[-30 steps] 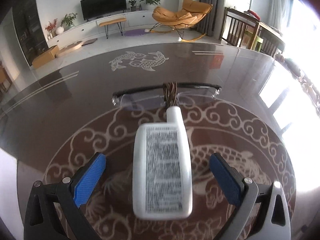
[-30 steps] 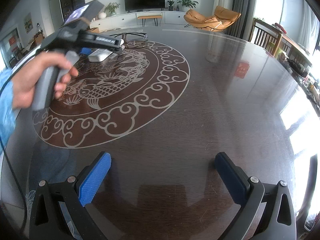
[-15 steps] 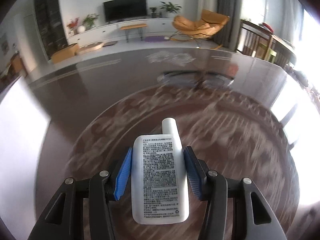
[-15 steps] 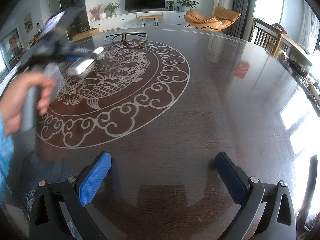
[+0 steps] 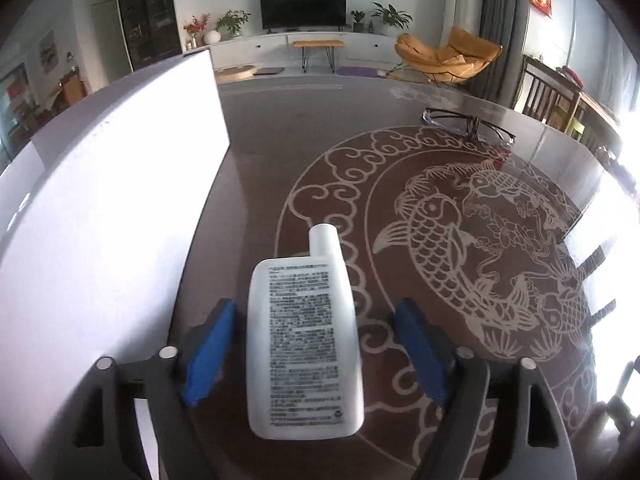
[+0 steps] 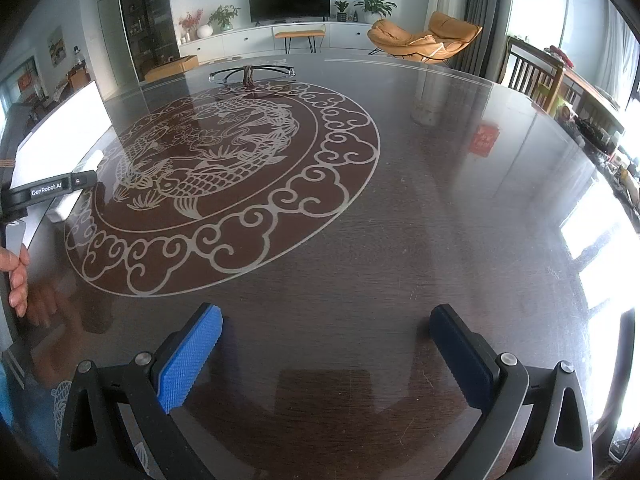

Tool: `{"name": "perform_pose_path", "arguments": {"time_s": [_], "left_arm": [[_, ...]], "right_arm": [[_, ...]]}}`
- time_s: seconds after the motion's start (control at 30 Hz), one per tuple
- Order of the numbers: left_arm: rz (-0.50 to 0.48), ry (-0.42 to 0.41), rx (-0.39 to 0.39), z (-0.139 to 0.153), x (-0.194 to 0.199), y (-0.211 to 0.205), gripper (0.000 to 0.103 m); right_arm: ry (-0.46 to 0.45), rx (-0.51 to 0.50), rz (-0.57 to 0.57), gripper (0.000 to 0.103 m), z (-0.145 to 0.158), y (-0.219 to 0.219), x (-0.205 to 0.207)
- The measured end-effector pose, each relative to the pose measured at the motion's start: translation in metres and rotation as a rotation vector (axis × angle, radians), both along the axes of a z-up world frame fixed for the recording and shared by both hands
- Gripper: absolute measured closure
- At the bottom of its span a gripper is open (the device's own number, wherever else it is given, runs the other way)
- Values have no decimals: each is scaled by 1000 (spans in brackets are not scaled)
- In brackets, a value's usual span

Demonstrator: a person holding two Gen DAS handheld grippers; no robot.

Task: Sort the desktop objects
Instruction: 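Grasp and lift the white lotion bottle with the left gripper, then grasp the rimless glasses with the right gripper while the left gripper holds the bottle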

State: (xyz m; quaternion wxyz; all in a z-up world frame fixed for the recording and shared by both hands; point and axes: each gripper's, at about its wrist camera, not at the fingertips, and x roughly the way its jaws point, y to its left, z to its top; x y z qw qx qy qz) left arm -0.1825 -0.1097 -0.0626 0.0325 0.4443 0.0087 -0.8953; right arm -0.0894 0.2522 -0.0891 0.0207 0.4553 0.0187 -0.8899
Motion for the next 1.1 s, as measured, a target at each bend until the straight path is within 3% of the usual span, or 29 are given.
{"name": "perform_pose_path", "arguments": {"time_s": [0.53, 0.63, 0.83, 0.97, 1.1], "left_arm": [[-1, -1, -1, -1, 0, 3, 19], [-1, -1, -1, -2, 0, 3, 19], [-2, -1, -1, -2, 0, 3, 19], [-2, -1, -1, -2, 0, 3, 19], [-2, -1, -1, -2, 0, 2, 19]], "right_arm": [[0, 0, 0, 0, 0, 0, 0], [-8, 2, 106, 0, -1, -3, -10], [-22, -27, 273, 0, 4, 23, -109], [-27, 95, 362, 0, 4, 15, -189], [-15, 189, 466, 0, 13, -27, -255]]}}
